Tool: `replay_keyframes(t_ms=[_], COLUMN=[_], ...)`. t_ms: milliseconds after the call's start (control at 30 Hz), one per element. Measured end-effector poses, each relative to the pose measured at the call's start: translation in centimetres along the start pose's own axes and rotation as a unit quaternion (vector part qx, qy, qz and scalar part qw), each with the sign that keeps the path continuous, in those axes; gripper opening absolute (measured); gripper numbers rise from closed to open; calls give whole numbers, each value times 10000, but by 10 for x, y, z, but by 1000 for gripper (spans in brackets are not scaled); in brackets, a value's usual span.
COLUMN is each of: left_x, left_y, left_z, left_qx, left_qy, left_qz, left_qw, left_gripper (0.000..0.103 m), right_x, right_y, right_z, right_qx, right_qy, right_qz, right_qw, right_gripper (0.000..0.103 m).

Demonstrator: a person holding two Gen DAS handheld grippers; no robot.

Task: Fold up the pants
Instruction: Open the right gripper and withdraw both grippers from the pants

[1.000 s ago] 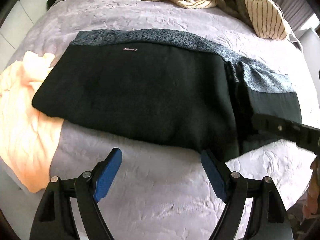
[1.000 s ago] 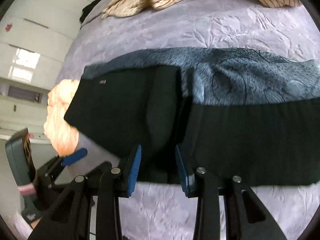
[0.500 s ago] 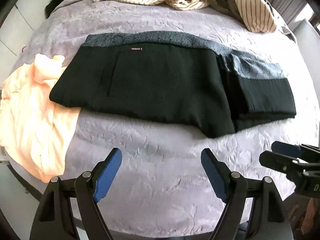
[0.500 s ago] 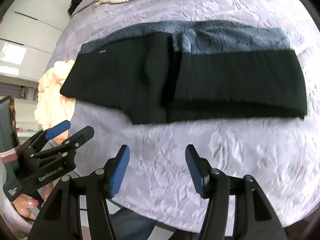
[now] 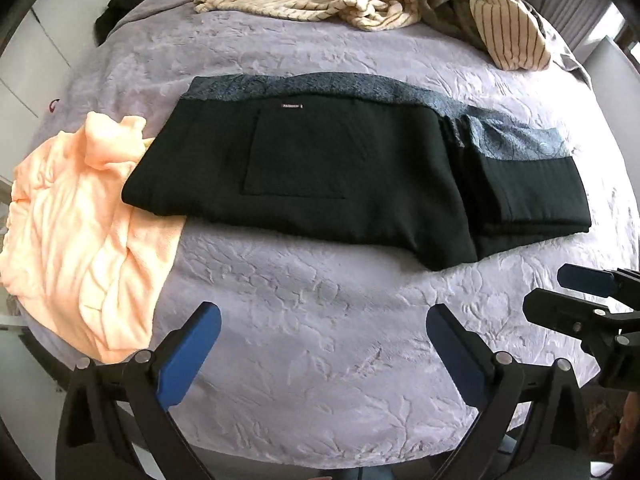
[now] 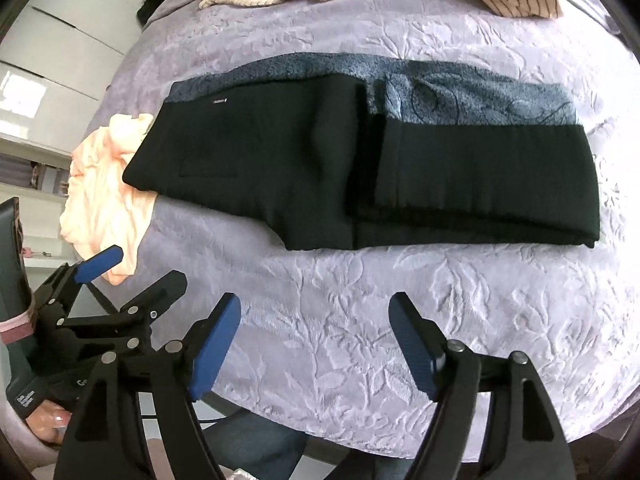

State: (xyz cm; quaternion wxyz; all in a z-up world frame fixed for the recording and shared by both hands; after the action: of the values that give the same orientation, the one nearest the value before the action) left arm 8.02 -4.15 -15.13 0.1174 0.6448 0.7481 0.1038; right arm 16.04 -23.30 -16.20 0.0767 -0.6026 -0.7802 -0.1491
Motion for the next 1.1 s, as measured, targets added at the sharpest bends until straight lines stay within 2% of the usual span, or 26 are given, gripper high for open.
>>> replay_keyframes(t_ms=[133,233,300,567,1100], left_x=[6,12,15,28,35], left_y=[2,2,2,0,-13], left_z=[1,3,4,7,19], left_qx=[14,32,45,92,306], left_qy=[16,6,14,-96,-165], left_qz=[-60,-141,-197,-454,-613], left_qw=[10000,9999,9998,9989,9975], left_gripper=[103,103,103,103,103], right_x=[7,10,12,23,15], right_y=[5,9,11,6,-6], right_z=[-2,-3,-2,10,22], right_qx=[-79,-163,-204,111,411], right_qy=[-126,-292,-367,-395,-477], right_qz=[-138,-241,-335,-465,-380], right_qw=[9998,9992,9986,9981,9973], right_gripper=[87,103,103,103,103])
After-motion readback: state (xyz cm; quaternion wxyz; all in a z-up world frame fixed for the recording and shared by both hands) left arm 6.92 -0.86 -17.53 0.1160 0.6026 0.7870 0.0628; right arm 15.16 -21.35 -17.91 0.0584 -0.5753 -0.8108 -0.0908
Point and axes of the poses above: each gripper's, at about its wrist camera, not at the fingertips, and z roughly the way its jaws point, x to its left, y to its top, the point moved 8 cm from there along z, roughly the way its jaws point, and after that the axes turned 5 degrees about -x, right-handed, at the moved point
